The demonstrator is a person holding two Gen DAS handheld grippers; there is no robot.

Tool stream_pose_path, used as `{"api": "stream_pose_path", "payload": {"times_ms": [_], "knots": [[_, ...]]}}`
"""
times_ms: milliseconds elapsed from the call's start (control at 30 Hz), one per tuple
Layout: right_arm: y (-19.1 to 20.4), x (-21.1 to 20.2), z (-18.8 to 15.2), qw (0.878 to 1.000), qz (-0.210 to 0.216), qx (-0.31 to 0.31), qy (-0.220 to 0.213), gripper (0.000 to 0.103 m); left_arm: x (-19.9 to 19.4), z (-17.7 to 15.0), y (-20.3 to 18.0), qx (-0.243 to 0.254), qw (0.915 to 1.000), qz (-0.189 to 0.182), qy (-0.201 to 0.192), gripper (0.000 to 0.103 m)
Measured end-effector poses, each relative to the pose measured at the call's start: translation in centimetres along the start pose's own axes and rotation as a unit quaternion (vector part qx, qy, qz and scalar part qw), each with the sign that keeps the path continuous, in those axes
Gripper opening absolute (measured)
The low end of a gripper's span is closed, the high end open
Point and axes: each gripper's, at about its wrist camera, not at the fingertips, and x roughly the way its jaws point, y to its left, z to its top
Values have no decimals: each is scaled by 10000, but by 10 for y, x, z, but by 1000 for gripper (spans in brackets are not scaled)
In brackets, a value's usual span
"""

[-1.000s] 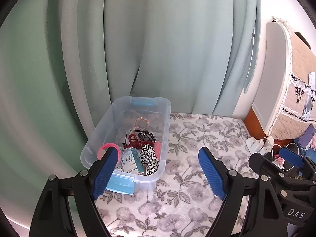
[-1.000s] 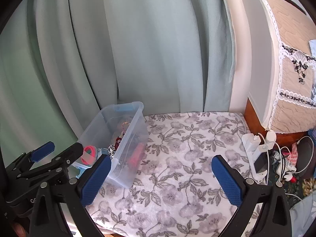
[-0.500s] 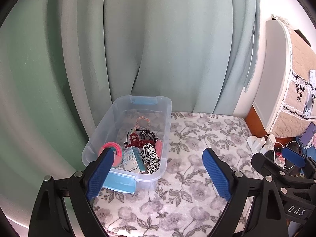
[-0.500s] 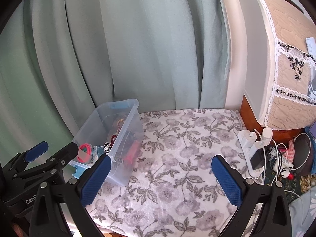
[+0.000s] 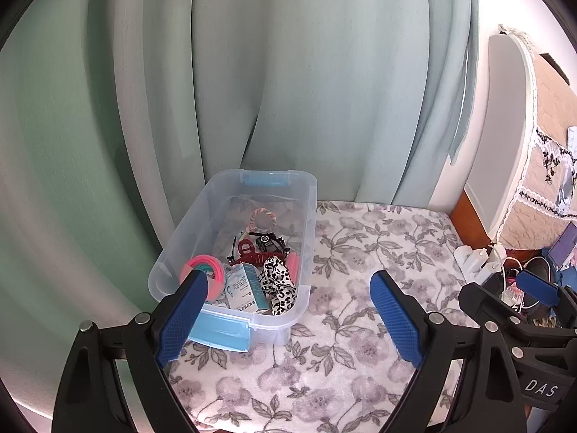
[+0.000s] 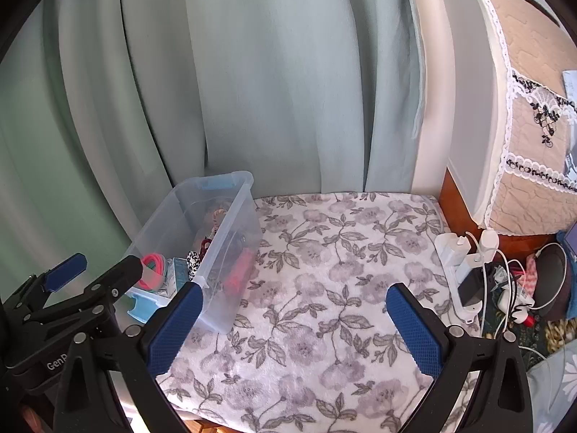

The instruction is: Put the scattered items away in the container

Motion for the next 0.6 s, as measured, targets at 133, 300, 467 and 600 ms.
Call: {"api": "stream_pose_path", "payload": {"times_ms": [133, 300, 467, 600], "knots": [[2, 2, -1, 10000, -28, -36, 47, 103, 4, -2, 3, -65, 9999, -46, 74, 92], [3, 3, -1, 10000, -42, -52, 54, 103, 7, -4, 6, -113, 9998, -110, 112, 92], [4, 3, -2, 9999, -37, -73, 63, 103, 7, -6, 9, -184, 9997, -131, 107, 92], [6, 4, -3, 9999, -44, -96, 81, 103, 8, -6, 12, -227, 9996, -155, 112, 92]]}}
